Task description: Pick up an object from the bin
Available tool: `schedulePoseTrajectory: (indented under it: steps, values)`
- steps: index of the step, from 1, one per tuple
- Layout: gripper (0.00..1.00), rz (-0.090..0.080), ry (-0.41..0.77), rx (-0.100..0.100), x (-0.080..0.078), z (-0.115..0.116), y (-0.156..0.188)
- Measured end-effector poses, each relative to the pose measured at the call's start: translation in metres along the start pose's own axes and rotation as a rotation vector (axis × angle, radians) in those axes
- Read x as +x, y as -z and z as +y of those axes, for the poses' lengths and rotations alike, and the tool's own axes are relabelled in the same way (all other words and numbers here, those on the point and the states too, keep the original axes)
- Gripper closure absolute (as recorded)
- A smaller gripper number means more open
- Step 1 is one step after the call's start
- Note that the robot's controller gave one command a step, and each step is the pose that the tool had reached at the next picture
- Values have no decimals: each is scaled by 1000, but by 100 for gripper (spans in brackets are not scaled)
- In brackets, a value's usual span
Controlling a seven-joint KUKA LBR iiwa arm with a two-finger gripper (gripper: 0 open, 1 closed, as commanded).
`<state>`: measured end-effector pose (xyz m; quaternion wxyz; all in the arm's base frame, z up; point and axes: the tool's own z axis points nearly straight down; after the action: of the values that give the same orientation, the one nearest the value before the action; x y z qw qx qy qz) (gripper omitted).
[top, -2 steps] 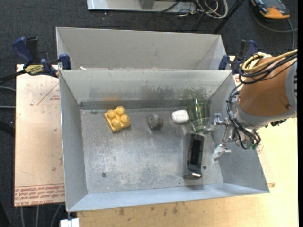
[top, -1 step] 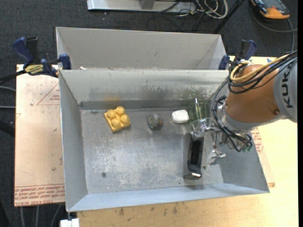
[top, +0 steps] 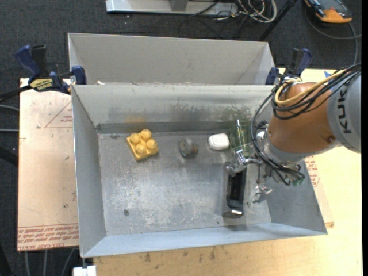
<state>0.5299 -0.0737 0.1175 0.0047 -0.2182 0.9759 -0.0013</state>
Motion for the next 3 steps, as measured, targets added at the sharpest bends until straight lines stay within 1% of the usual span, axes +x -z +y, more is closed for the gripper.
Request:
schedulePoseTrajectory:
  steps: [1, 2, 3]
  values:
    - [0, 5, 246, -5, 7, 4, 15]
    - [0, -11, 351, 0, -3, 7, -11]
    - [100, -14, 391, 5, -3, 6, -6]
